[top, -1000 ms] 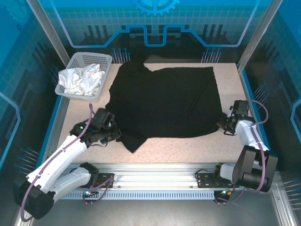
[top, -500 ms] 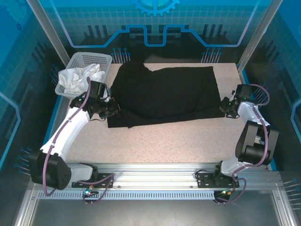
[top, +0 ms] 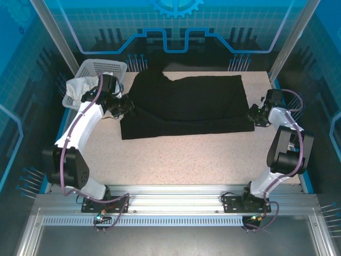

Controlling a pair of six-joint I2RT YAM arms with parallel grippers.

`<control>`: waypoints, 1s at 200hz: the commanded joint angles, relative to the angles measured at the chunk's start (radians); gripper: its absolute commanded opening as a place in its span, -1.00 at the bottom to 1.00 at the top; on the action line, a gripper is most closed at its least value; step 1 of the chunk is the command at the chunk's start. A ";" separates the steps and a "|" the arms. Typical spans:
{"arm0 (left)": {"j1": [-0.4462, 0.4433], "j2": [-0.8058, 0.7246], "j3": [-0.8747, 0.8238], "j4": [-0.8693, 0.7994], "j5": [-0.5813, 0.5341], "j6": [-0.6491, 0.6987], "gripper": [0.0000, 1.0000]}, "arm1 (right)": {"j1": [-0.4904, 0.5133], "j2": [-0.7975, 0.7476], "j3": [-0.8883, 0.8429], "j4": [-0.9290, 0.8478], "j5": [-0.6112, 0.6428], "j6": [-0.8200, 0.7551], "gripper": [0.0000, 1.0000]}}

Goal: Fold the inside-out t-shirt

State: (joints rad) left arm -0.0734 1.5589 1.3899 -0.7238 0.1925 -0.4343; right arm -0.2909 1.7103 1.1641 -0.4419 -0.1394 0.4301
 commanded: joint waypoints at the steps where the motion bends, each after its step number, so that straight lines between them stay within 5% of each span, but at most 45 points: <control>1: 0.012 0.068 0.085 0.013 0.015 0.025 -1.00 | 0.019 0.046 0.060 -0.010 0.003 0.012 -0.74; 55: 0.028 0.409 0.375 0.021 -0.024 0.009 -1.00 | 0.039 0.255 0.267 -0.021 0.043 0.047 -0.73; 77: 0.030 0.556 0.537 0.007 -0.023 0.003 -0.94 | 0.038 0.360 0.387 -0.064 0.054 0.053 -0.50; 113: 0.035 0.641 0.653 -0.027 -0.055 0.005 -0.33 | 0.037 0.381 0.450 -0.101 0.049 0.016 -0.18; 138: 0.035 0.536 0.518 0.036 -0.098 -0.003 -0.06 | 0.045 0.262 0.337 -0.072 0.047 -0.012 -0.16; 164: 0.017 0.311 0.178 0.234 -0.096 -0.068 0.19 | 0.068 0.128 0.183 -0.042 0.044 -0.018 -0.13; 200: -0.053 0.123 -0.211 0.469 -0.040 -0.136 0.26 | 0.091 0.081 0.071 -0.009 -0.034 0.013 -0.10</control>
State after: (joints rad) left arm -0.0803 1.7554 1.3361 -0.4530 0.1062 -0.5049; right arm -0.2268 1.7950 1.2869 -0.4755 -0.1047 0.4297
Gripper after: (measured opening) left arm 0.629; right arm 0.445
